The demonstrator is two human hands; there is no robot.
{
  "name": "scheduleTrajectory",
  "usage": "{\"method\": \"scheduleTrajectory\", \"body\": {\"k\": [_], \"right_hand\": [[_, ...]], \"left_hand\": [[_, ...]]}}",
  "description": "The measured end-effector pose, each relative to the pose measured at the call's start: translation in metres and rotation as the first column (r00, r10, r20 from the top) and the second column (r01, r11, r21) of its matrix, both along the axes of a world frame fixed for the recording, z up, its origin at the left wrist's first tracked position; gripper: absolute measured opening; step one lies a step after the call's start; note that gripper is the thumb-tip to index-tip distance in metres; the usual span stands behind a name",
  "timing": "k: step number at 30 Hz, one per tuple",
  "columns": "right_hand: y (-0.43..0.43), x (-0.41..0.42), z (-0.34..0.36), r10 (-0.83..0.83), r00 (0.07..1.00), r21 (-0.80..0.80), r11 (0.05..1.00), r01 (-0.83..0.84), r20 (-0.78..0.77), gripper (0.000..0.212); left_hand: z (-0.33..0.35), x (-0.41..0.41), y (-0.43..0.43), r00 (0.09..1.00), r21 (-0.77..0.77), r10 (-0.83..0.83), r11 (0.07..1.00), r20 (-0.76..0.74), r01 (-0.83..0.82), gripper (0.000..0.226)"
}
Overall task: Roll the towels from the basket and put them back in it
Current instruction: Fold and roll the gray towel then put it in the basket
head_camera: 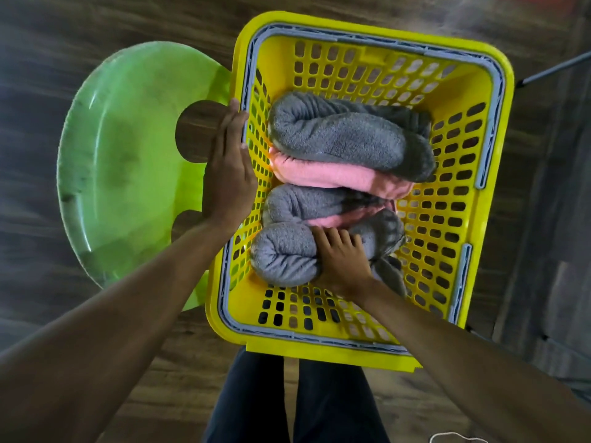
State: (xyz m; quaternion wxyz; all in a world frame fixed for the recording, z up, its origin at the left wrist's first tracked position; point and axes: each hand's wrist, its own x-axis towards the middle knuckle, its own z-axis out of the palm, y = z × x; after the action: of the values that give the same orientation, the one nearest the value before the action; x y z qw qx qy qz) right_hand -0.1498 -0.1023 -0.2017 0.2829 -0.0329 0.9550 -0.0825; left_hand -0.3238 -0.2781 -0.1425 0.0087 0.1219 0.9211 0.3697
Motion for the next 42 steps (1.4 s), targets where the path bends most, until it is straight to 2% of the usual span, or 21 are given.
{"method": "scheduleTrajectory", "body": {"k": [4,8,10,14,19,21,23,25,27,29,30,31,32,34,35,37,40,42], "right_hand": [[0.013,-0.009,0.018,-0.018,0.998,-0.05,0.999,0.016,-0.052,0.109],[0.036,-0.052,0.063,-0.175,0.971,-0.107,0.981,0.159,-0.162,0.106],[0.05,-0.086,0.09,-0.203,0.959,-0.128,0.975,0.18,-0.2,0.109],[0.072,-0.165,0.123,-0.186,0.932,-0.04,0.982,0.183,-0.31,0.109],[0.079,-0.235,0.087,-0.008,0.961,0.132,0.99,0.046,-0.276,0.085],[0.077,-0.232,0.059,-0.002,0.99,0.135,0.991,0.021,-0.141,0.091],[0.076,-0.222,0.037,-0.091,0.995,0.08,0.992,0.094,-0.038,0.099],[0.073,-0.211,0.028,-0.174,0.977,0.09,0.979,0.186,-0.125,0.099],[0.058,-0.19,0.038,-0.228,0.917,0.052,0.965,0.259,-0.328,0.09],[0.035,-0.149,0.046,-0.27,0.842,-0.162,0.962,0.219,-0.467,0.056],[0.025,-0.123,0.041,-0.281,0.853,-0.275,0.946,0.17,-0.439,0.037],[0.017,-0.099,0.033,-0.262,0.911,-0.332,0.931,0.151,-0.319,0.024],[0.011,-0.08,0.022,-0.231,0.964,-0.345,0.922,0.174,-0.132,0.021],[0.011,-0.061,-0.011,-0.158,0.964,-0.209,0.957,0.203,0.214,0.033],[0.015,-0.061,-0.025,-0.141,0.95,-0.143,0.972,0.187,0.279,0.042],[0.019,-0.07,-0.043,-0.142,0.958,-0.11,0.979,0.173,0.248,0.053],[0.024,-0.087,-0.065,-0.191,0.982,-0.127,0.973,0.191,0.014,0.058],[0.028,-0.09,-0.076,-0.202,0.979,-0.119,0.973,0.199,-0.009,0.068]], "left_hand": [[0.001,0.0,0.0,1.0,0.002,-0.003,1.0,0.007,0.003,0.045],[0.004,0.0,0.0,1.0,0.019,-0.008,1.0,0.019,0.008,0.043],[0.004,0.0,-0.001,1.0,0.04,-0.012,0.999,0.028,0.011,0.041],[-0.001,0.0,-0.003,0.999,0.057,0.007,0.998,0.035,-0.009,0.039],[-0.004,0.001,-0.003,0.999,0.045,-0.008,0.999,0.035,0.006,0.04],[-0.004,0.0,-0.003,0.999,0.049,-0.007,0.999,0.038,0.005,0.041],[-0.005,0.001,-0.003,0.999,0.058,-0.019,0.998,0.04,0.016,0.041],[-0.006,0.002,-0.003,0.999,0.06,-0.031,0.998,0.035,0.029,0.041],[-0.006,0.0,-0.004,0.999,0.063,-0.025,0.998,0.038,0.022,0.041],[-0.006,0.0,-0.004,0.999,0.062,-0.019,0.998,0.043,0.016,0.042],[-0.005,0.0,-0.004,0.999,0.058,-0.016,0.998,0.042,0.014,0.042],[-0.005,0.001,-0.003,0.999,0.056,-0.015,0.998,0.041,0.013,0.042],[-0.004,0.0,-0.003,0.999,0.055,-0.014,0.998,0.04,0.012,0.042],[-0.004,0.001,-0.003,0.999,0.053,-0.013,0.999,0.036,0.011,0.042],[-0.004,0.001,-0.002,0.999,0.052,-0.01,0.999,0.031,0.009,0.042],[-0.005,0.001,-0.002,1.0,0.055,-0.005,0.998,0.021,0.004,0.042],[-0.007,0.0,-0.002,1.0,0.062,-0.018,0.998,0.009,0.017,0.042],[-0.008,0.001,-0.002,1.0,0.066,-0.024,0.998,-0.001,0.024,0.042]]}}
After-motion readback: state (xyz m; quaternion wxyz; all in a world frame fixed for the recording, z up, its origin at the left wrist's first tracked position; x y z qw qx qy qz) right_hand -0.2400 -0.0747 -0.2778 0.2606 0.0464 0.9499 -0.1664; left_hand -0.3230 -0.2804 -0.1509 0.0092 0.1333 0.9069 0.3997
